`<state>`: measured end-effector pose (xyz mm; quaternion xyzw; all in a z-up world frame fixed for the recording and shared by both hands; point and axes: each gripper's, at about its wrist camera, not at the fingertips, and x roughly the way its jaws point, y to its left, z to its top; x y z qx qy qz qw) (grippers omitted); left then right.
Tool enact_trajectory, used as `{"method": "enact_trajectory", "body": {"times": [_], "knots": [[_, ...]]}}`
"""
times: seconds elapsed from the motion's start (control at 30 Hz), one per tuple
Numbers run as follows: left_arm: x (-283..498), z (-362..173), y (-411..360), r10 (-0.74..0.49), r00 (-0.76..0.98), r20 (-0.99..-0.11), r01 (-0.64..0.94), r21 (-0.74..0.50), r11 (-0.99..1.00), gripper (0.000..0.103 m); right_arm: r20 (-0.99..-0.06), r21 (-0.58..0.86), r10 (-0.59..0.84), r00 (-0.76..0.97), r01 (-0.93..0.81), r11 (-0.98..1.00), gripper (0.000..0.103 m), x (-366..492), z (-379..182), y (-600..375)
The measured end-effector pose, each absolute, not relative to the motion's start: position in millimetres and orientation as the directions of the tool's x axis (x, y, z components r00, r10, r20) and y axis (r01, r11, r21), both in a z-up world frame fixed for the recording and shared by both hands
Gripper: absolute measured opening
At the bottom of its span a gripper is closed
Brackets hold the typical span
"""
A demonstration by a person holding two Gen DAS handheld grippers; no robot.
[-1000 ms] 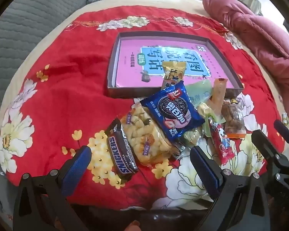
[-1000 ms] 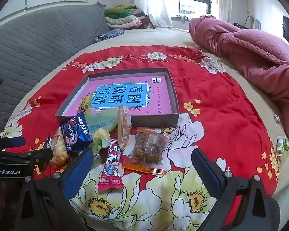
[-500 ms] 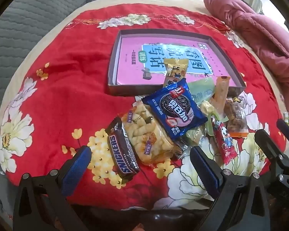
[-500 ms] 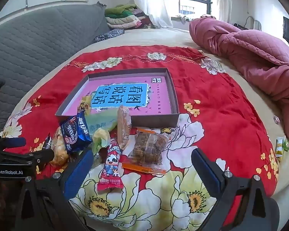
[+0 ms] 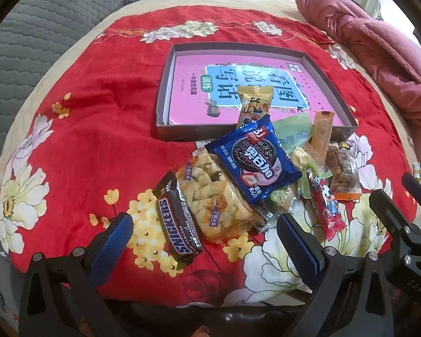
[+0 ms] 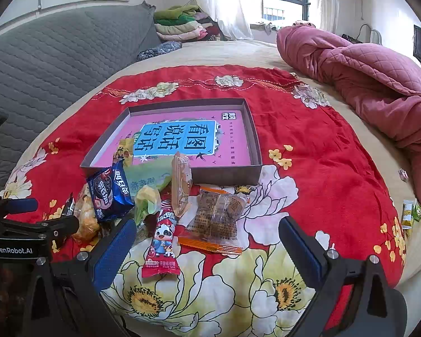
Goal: Organize snacks
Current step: 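Move both tools toward the snack pile beside the grey box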
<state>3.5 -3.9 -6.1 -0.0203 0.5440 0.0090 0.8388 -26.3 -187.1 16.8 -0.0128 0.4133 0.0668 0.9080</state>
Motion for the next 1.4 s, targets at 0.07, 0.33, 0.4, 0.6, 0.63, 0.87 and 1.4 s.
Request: {"method": "enact_trajectory", "body": {"times": [0.07, 0.33, 0.4, 0.6, 0.63, 0.87, 1.4], "knots": [[3.4, -6.7, -3.4, -0.008, 0.405, -0.914, -0.038, -0.026, 0.999, 0.102, -0.752, 0.032, 0.111, 0.649, -0.132, 0.991, 0.102, -26.2, 17.0, -187.1], [2.4, -8.0, -3.7, -0.008, 0.403, -0.915, -0.037, -0.026, 0.999, 0.102, -0.752, 0.03, 0.109, 0.65, -0.132, 0.991, 0.102, -26.7, 17.3, -187.0], [2.5, -8.0, -3.6, -0.009, 0.403, -0.915, -0.037, -0.026, 0.999, 0.102, -0.752, 0.032, 0.111, 0.65, -0.132, 0.991, 0.102, -27.0, 17.6, -187.2], [2.4, -9.1, -3.0, -0.009, 0.399, -0.917, -0.038, -0.026, 0.999, 0.102, -0.751, 0.031, 0.111, 0.651, -0.133, 0.991, 0.102, -27.0, 18.1, -187.1], [2.4, -9.2, -2.9, -0.009, 0.398, -0.917, -0.038, -0.026, 0.999, 0.102, -0.751, 0.032, 0.111, 0.651, -0.133, 0.991, 0.102, -27.0, 17.8, -187.2], [2.3, -9.4, -2.8, -0.007, 0.397, -0.918, -0.04, -0.024, 0.999, 0.102, -0.752, 0.031, 0.11, 0.65, -0.133, 0.991, 0.102, -27.0, 18.3, -187.0], [2.7, -8.6, -0.4, -0.009, 0.396, -0.918, -0.045, -0.03, 0.999, 0.102, -0.752, 0.039, 0.121, 0.648, -0.139, 0.99, 0.102, -26.0, 16.7, -187.4]]}}
